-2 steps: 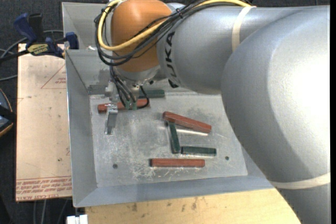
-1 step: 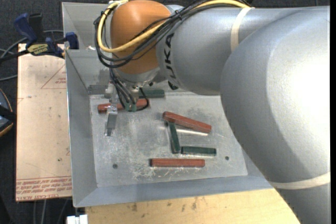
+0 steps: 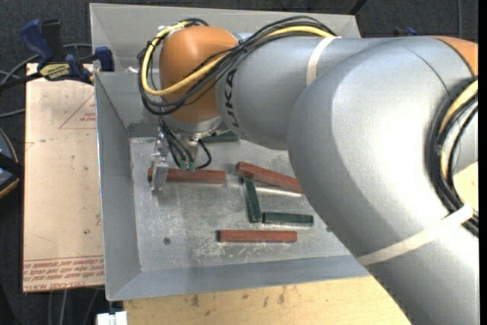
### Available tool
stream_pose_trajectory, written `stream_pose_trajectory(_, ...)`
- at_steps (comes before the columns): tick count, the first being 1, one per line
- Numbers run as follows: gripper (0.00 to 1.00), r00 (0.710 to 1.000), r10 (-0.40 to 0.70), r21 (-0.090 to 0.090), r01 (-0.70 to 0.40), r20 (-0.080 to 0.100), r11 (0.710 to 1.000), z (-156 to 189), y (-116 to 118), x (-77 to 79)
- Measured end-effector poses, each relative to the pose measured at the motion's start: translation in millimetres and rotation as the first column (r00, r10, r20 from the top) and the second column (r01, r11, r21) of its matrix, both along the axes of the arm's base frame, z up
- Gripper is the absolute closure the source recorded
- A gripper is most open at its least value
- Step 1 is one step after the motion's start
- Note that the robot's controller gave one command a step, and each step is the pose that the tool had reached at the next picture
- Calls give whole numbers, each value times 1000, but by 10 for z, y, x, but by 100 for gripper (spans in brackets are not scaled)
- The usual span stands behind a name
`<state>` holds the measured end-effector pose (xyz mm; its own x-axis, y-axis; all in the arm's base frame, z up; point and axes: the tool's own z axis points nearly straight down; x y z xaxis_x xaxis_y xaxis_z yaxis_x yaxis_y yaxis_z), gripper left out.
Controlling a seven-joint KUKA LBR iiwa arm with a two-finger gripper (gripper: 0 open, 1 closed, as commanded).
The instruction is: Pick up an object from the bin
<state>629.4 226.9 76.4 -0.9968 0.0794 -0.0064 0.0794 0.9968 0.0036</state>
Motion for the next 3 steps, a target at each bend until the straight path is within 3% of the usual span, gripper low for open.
stream_pose_trajectory(2, 100, 1000, 0, 0, 0, 0, 1000, 0, -1, 0)
stream_pose_trajectory(3, 100, 1000, 25, 0, -25, 2, 1000, 1676, -30, -34)
